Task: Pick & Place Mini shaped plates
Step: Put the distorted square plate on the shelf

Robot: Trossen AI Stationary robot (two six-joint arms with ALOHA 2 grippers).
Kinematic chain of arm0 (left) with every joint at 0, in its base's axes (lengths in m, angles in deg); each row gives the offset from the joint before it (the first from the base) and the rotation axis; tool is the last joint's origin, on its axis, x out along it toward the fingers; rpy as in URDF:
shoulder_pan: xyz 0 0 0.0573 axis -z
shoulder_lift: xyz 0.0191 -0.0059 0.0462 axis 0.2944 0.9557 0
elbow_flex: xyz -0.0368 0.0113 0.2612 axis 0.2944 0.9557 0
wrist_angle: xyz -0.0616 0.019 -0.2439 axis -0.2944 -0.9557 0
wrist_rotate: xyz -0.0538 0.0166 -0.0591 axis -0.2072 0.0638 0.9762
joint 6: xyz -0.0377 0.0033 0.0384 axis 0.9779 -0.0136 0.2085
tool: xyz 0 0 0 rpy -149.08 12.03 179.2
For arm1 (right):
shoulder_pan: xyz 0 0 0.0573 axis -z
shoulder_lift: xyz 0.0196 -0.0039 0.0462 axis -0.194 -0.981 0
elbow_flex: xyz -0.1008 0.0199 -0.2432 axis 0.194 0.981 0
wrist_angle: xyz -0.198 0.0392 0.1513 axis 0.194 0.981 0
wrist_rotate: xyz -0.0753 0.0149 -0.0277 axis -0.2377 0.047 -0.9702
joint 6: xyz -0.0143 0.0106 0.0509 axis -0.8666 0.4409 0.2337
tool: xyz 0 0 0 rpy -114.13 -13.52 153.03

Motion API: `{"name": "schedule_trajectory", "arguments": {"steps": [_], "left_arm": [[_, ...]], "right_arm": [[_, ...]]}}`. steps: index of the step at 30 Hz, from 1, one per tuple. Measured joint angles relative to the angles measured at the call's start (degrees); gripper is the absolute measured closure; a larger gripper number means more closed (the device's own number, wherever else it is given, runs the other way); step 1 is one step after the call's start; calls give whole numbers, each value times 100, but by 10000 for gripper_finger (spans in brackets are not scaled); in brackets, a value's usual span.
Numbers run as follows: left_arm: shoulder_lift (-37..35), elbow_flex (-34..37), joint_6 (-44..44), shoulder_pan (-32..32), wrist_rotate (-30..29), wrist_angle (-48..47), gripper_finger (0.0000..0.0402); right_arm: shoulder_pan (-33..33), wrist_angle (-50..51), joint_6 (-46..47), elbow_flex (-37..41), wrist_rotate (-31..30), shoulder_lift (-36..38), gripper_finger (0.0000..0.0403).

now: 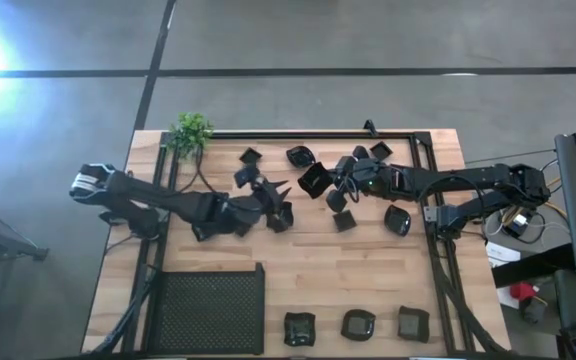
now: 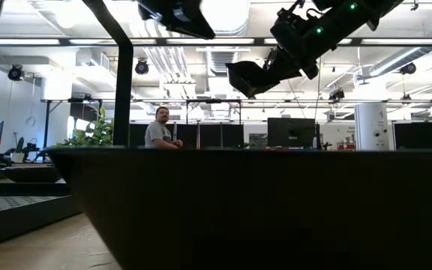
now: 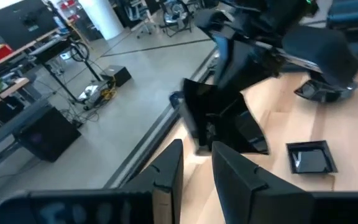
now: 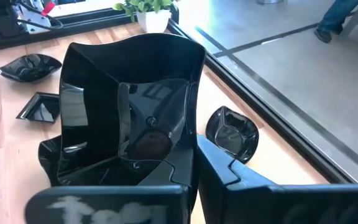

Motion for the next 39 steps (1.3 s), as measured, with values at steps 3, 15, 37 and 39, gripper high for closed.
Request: {"name": "schedule_trajectory", "arguments": {"steps": [3,15,37,39], "left_arm": [[245,-211,34,-74,31,21,321],[1038,-918,171,-473,2,0,321],[1114,-954,605,-764,171,-132,321],[1113,-954,602,-763,170,-132,321]], "right_arm": [[0,-23,-75,0,0,0,394],[-36,-39,-206,3,21,0,394],[-98,-162,-358,2,46,2,394],[-98,-164,-363,2,46,2,394]]}}
